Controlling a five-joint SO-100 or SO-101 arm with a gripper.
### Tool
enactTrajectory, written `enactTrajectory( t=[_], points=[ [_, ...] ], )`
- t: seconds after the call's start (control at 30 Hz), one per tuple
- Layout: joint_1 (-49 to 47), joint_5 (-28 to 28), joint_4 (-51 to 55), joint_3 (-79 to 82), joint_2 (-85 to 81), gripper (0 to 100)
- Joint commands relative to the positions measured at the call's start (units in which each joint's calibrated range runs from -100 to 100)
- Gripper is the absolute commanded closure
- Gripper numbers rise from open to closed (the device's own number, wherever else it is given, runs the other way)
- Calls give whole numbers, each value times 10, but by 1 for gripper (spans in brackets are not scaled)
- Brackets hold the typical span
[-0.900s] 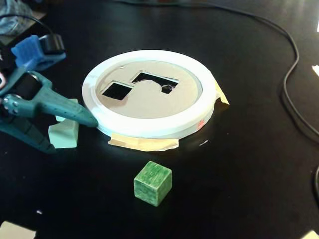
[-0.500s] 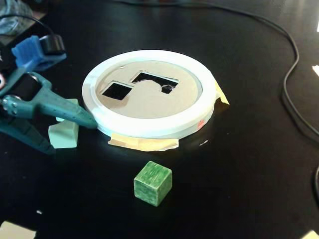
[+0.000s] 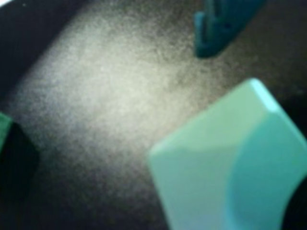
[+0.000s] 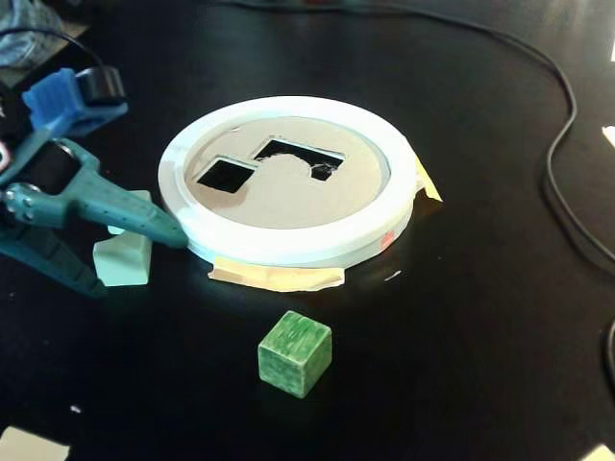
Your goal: Pick up the U shape block and drop it in corresponding U shaped hole
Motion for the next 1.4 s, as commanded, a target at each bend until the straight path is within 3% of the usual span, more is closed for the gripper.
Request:
enactTrajectory(
  t=[0.0,0.63,0.8,1.07,1.17,1.37],
  points=[
    [10,-4,1,-29,-11,0],
    [9,-6,11,-118,-11,0],
    [7,-40,15,-176,-10,0],
    [10,-44,22,-231,-2,0],
    [10,-90,75,-270,-9,0],
    [-10,-239,200,-372,-10,0]
  ],
)
